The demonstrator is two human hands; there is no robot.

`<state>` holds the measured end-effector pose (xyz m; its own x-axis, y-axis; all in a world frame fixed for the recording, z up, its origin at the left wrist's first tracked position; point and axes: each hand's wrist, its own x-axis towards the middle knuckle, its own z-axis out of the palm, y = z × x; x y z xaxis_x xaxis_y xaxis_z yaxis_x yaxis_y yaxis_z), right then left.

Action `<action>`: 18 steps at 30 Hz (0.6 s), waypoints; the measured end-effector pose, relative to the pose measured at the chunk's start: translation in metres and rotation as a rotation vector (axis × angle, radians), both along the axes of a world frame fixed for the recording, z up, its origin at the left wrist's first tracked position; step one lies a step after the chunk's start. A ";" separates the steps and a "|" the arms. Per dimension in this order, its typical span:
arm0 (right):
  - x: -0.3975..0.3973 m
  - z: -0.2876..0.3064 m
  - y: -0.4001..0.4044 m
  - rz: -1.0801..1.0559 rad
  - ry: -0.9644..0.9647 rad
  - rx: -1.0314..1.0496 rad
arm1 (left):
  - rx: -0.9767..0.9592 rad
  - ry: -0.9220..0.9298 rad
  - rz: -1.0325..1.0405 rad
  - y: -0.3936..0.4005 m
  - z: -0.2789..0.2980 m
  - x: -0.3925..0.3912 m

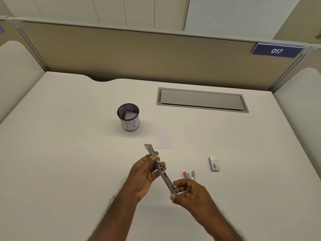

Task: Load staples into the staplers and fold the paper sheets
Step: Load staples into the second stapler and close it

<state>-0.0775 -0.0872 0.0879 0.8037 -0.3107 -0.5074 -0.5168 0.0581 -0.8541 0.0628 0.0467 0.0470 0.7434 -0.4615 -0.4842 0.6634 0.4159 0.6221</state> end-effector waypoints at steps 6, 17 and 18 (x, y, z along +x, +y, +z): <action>0.003 0.000 0.001 -0.202 -0.173 0.168 | 0.040 -0.031 -0.017 0.003 0.003 0.002; 0.029 0.000 -0.010 -0.313 -0.336 0.254 | 0.048 -0.100 -0.176 0.008 0.001 -0.006; 0.034 0.000 -0.011 -0.316 -0.340 0.249 | 0.057 -0.117 -0.213 0.008 0.001 -0.008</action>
<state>-0.0438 -0.0978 0.0877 0.8225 -0.4676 -0.3238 -0.1377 0.3887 -0.9110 0.0543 0.0548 0.0478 0.6846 -0.5884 -0.4302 0.6546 0.2366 0.7180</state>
